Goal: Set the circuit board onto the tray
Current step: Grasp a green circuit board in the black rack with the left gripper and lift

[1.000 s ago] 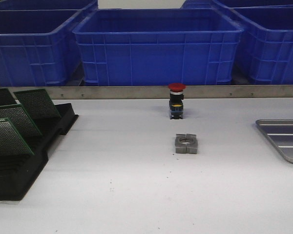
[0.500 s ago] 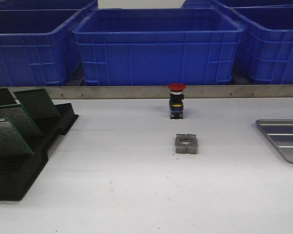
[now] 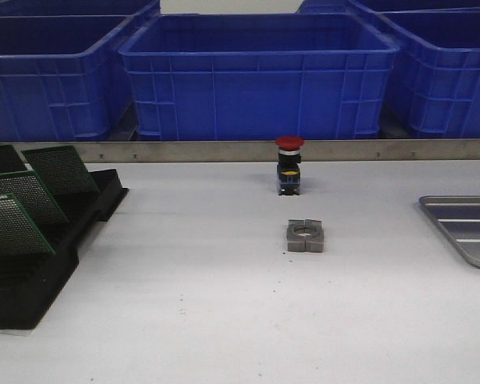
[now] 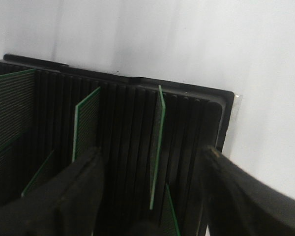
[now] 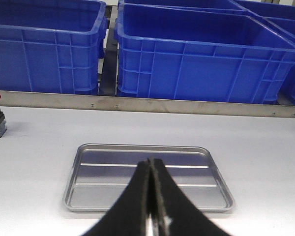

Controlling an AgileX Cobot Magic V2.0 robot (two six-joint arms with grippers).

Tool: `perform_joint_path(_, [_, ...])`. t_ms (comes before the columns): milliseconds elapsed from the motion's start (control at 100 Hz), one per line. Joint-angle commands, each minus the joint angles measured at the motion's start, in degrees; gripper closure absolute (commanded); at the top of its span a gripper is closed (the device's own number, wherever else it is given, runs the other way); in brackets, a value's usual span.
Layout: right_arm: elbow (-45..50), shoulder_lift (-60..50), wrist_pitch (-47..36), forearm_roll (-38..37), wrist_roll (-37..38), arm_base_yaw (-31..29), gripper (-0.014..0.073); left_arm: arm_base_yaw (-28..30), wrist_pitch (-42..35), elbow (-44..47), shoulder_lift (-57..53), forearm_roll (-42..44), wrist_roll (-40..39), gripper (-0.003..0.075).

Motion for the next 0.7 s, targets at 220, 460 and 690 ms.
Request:
perform_joint_path(220, [0.1,-1.1,-4.4,-0.6,0.0,-0.3,0.0653,-0.6,-1.6,-4.8,7.8,-1.4,0.0,0.0373])
perform_joint_path(460, [0.1,-1.1,-4.4,-0.6,0.0,-0.3,0.0653,-0.6,-1.6,-4.9,8.5,-1.7,0.0,0.0666])
perform_joint_path(690, [0.1,-1.1,-4.4,-0.6,0.0,-0.3,0.0653,-0.6,1.2,-5.5,8.5,-1.7,0.0,0.0737])
